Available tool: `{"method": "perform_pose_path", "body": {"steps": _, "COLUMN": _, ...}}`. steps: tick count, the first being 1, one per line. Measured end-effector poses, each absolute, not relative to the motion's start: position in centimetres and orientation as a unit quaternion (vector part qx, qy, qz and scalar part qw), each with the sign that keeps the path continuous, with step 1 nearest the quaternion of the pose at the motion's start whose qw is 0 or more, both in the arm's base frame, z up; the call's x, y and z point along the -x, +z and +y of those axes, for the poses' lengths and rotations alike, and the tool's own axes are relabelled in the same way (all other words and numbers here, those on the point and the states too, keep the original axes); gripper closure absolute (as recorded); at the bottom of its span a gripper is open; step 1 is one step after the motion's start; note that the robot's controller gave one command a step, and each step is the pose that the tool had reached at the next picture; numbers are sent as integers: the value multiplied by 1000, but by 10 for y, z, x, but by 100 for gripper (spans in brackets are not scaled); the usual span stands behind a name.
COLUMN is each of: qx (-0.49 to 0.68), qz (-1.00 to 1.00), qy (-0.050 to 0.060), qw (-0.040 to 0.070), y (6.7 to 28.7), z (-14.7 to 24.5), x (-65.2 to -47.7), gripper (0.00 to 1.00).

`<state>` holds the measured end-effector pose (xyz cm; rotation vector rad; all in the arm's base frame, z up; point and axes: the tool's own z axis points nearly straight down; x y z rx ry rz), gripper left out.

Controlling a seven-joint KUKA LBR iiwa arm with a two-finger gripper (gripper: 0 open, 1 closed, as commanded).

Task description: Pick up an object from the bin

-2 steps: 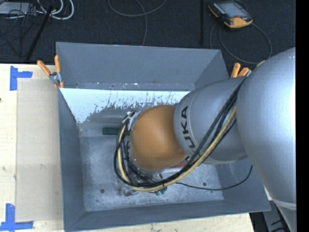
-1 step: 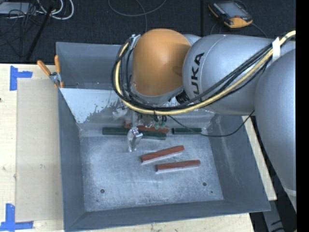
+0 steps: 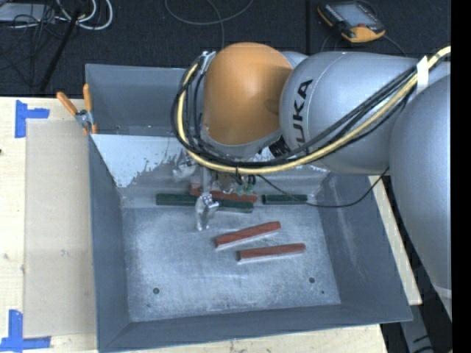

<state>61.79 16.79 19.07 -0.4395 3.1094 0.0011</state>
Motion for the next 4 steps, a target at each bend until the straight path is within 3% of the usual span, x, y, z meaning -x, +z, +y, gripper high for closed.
{"method": "perform_pose_path", "body": {"steps": 1, "qx": 114, "qz": 994, "qy": 1, "qw": 3, "y": 136, "z": 136, "x": -619, "gripper": 0}}
{"method": "perform_pose_path", "body": {"steps": 2, "qx": 125, "qz": 992, "qy": 0, "qw": -4, "y": 125, "z": 109, "x": -611, "gripper": 0}}
{"method": "perform_pose_path", "body": {"steps": 3, "qx": 83, "qz": 997, "qy": 1, "qw": 7, "y": 76, "z": 105, "x": -587, "gripper": 100}}
{"method": "perform_pose_path", "body": {"steps": 4, "qx": 83, "qz": 997, "qy": 1, "qw": 7, "y": 76, "z": 105, "x": -587, "gripper": 100}}
